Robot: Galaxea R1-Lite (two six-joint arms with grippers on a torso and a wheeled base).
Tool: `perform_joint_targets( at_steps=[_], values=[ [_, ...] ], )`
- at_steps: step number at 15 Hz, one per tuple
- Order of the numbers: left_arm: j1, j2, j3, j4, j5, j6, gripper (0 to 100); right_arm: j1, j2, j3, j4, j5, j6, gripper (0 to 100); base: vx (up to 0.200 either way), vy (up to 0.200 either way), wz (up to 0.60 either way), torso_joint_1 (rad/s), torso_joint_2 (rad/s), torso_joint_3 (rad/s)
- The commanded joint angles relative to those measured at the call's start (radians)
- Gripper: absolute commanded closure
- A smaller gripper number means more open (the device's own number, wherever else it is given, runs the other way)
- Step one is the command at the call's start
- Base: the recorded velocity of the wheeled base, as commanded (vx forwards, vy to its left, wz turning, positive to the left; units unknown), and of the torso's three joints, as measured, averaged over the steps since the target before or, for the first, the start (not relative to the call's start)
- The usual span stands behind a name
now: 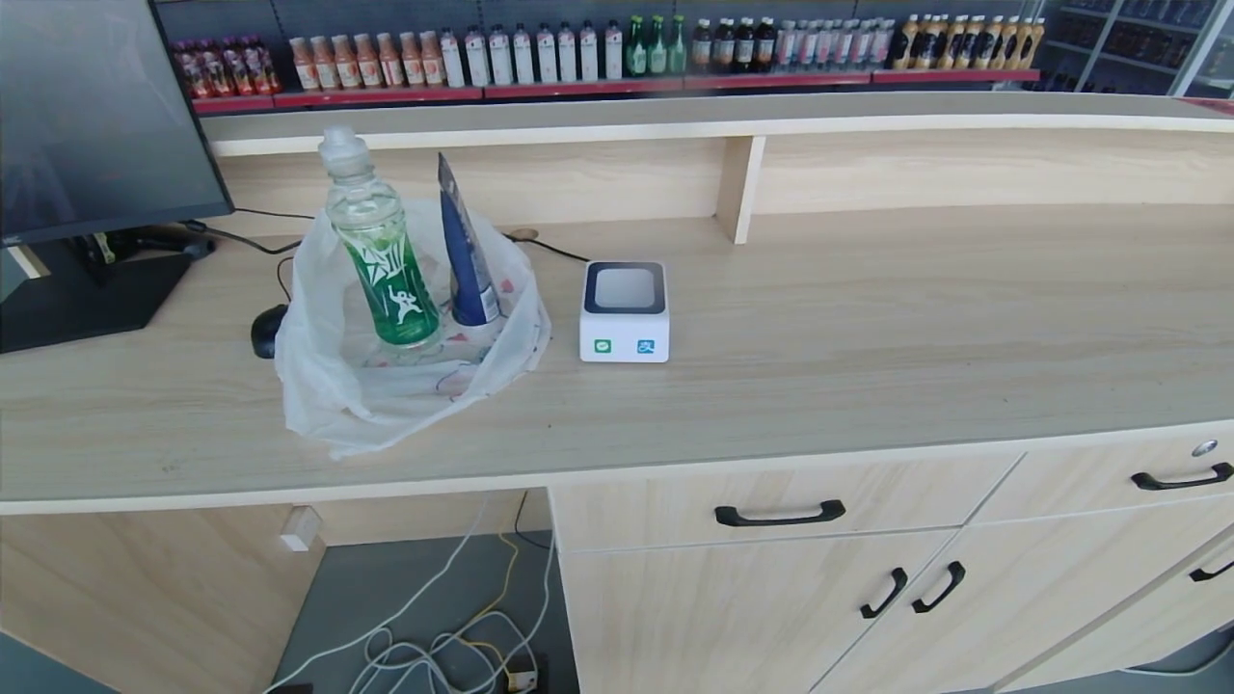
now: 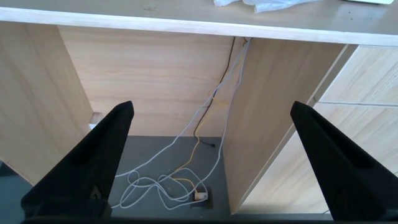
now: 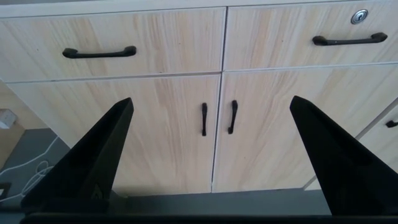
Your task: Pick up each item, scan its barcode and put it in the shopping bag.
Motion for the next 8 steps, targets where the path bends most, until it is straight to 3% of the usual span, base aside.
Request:
perform_joint_targets(
  at_steps=[1,2,3,8],
  values=[
    [-0.001,0.002,0.000,0.000,0.000,0.001,0,0.000,0.002,0.000,0.000,0.001,-0.001,0,0.000,0.000,0.00,0.000,0.00,0.000],
    [-0.001,0.000,0.000,0.000,0.000,0.001,0,0.000,0.002,0.000,-0.002,0.001,-0.001,0,0.000,0.000,0.00,0.000,0.00,0.000],
    [0.000,0.002,0.000,0.000,0.000,0.001,0,0.000,0.002,0.000,0.000,0.001,-0.001,0,0.000,-0.200,0.00,0.007,0.00,-0.002],
    [0.000,0.002,0.000,0.000,0.000,0.001,0,0.000,0.002,0.000,0.000,0.001,-0.001,0,0.000,0.000,0.00,0.000,0.00,0.000]
  ],
)
